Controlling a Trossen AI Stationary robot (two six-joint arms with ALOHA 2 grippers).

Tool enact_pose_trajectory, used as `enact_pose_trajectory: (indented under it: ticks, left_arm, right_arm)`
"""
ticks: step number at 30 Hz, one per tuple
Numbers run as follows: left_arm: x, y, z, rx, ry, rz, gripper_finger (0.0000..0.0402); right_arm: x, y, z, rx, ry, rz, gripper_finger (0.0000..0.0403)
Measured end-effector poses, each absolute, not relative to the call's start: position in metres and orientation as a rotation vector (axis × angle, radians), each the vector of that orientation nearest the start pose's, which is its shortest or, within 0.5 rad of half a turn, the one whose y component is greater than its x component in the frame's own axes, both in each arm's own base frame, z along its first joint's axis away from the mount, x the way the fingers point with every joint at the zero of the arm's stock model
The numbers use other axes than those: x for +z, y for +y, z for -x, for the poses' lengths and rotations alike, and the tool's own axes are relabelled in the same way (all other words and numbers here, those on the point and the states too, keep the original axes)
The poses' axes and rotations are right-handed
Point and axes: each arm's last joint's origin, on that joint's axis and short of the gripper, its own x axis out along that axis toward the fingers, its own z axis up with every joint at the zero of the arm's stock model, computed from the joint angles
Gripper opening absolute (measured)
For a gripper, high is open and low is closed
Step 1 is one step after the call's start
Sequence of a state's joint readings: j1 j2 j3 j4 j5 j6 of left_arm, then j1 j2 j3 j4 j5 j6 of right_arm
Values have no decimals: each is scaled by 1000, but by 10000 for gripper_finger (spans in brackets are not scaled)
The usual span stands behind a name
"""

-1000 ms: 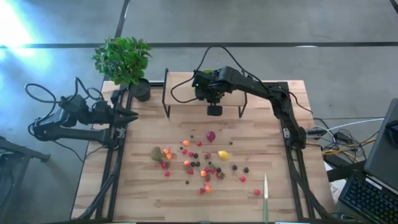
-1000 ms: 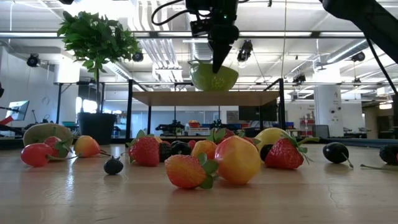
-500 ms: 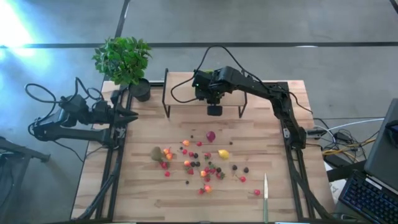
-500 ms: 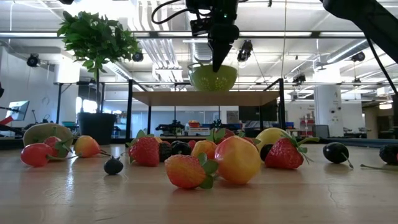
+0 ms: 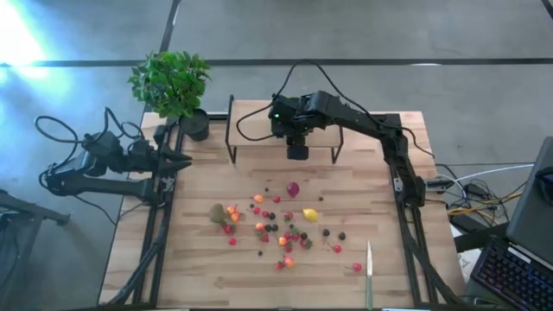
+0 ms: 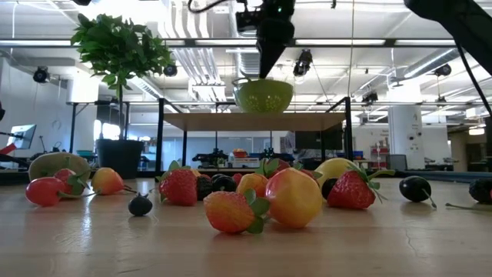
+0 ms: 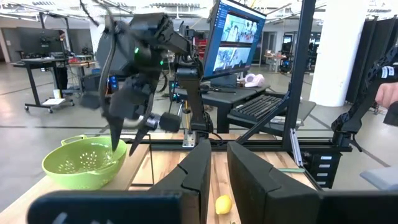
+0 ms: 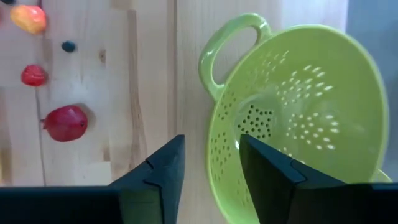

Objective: Pick & Place Fruit
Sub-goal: Put the green strainer bowl on the shelf

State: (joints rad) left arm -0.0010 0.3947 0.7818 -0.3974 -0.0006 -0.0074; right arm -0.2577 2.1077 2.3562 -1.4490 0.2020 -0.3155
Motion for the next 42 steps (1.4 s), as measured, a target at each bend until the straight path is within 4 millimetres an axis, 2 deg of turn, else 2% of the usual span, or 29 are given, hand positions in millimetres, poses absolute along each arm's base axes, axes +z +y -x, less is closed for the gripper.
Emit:
enact_pose_trajectory:
  ticks: [5, 9, 12, 16, 19, 23, 29, 31, 34, 37, 42]
  left_arm:
    - [352, 0, -77, 0, 11, 7, 62]
    - [352, 0, -77, 1, 10, 7, 62]
    - [352, 0, -77, 1, 11, 7, 62]
    - [352, 0, -77, 0, 11, 7, 62]
    - [352, 0, -77, 0, 11, 8, 62]
    - [352, 0, -77, 0, 11, 8, 62]
    - [352, 0, -77, 0, 11, 7, 62]
    - [352, 0, -77, 0, 11, 7, 62]
    - [352, 0, -77, 0, 11, 7, 62]
    - [352, 0, -77, 0, 11, 7, 62]
    - [352, 0, -77, 0, 11, 7, 62]
  right_arm:
    - [390, -92, -376, -210, 1186, 204, 164]
    - [412, -73, -353, -190, 1169, 106, 166]
    - [424, -59, -339, -204, 1145, 48, 155]
    - [433, -35, -321, -91, 1122, 34, 131]
    - [431, -18, -311, -68, 1129, 20, 113]
    - [419, 3, -302, -27, 1146, 34, 90]
    - [387, 27, -290, 51, 1205, 101, 57]
    - [376, 28, -286, 47, 1219, 139, 48]
    - [365, 21, -283, -62, 1205, 217, 34]
    - [355, 2, -287, -158, 1180, 282, 19]
    - [344, -40, -295, -187, 1167, 242, 9]
